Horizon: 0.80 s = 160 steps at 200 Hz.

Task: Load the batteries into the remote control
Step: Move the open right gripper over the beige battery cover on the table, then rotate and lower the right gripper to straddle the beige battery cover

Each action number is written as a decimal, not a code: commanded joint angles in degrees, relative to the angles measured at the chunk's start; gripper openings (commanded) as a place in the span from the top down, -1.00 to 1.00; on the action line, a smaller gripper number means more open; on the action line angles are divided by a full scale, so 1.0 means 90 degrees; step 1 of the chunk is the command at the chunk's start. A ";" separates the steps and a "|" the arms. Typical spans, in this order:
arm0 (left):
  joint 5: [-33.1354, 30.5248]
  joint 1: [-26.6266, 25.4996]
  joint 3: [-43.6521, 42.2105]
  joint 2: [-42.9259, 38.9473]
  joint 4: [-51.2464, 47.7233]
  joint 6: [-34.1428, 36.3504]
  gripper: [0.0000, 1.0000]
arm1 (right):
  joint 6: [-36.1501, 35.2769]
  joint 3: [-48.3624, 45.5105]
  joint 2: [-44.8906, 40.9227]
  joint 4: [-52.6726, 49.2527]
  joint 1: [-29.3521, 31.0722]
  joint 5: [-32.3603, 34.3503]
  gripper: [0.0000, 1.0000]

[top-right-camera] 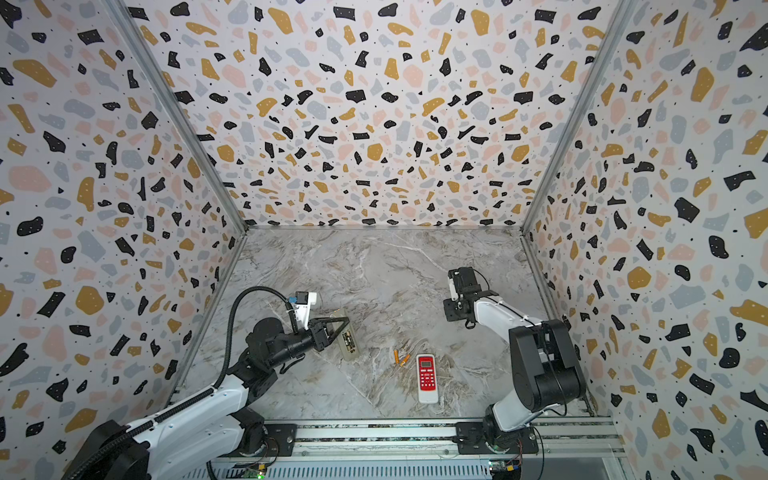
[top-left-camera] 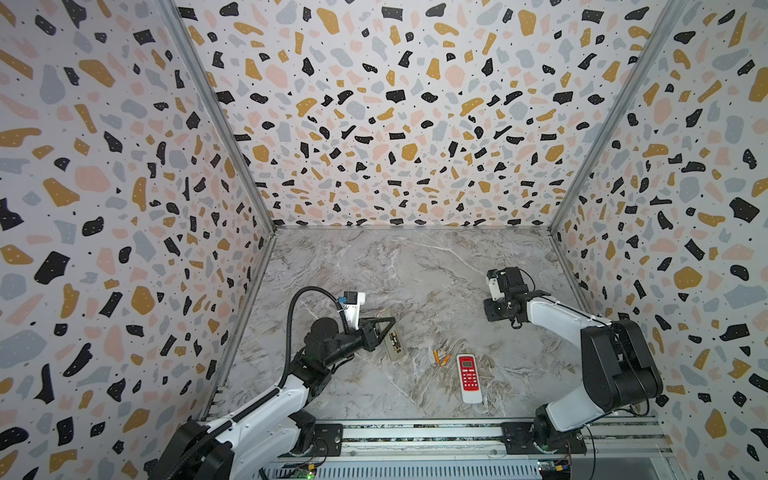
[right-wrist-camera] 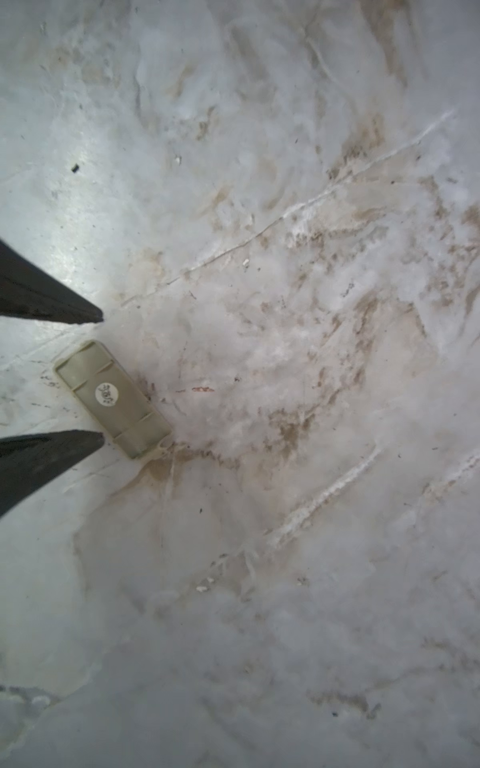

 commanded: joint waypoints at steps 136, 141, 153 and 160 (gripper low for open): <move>0.0046 0.0040 -0.0039 0.0001 0.0554 0.0074 1.00 | 0.0011 0.0131 0.0698 0.0034 -0.0340 -0.0751 0.06; 0.0045 0.0045 -0.0030 0.0001 0.0554 0.0075 1.00 | 0.0000 0.0136 0.0713 0.0032 -0.0340 -0.0756 0.06; 0.0039 0.0034 -0.0024 -0.0001 0.0539 0.0085 1.00 | -0.0015 0.0163 0.0765 0.0035 -0.0340 -0.0756 0.06; 0.0042 0.0037 -0.0020 0.0009 0.0539 0.0085 1.00 | -0.0024 0.0171 0.0802 0.0040 -0.0340 -0.0735 0.06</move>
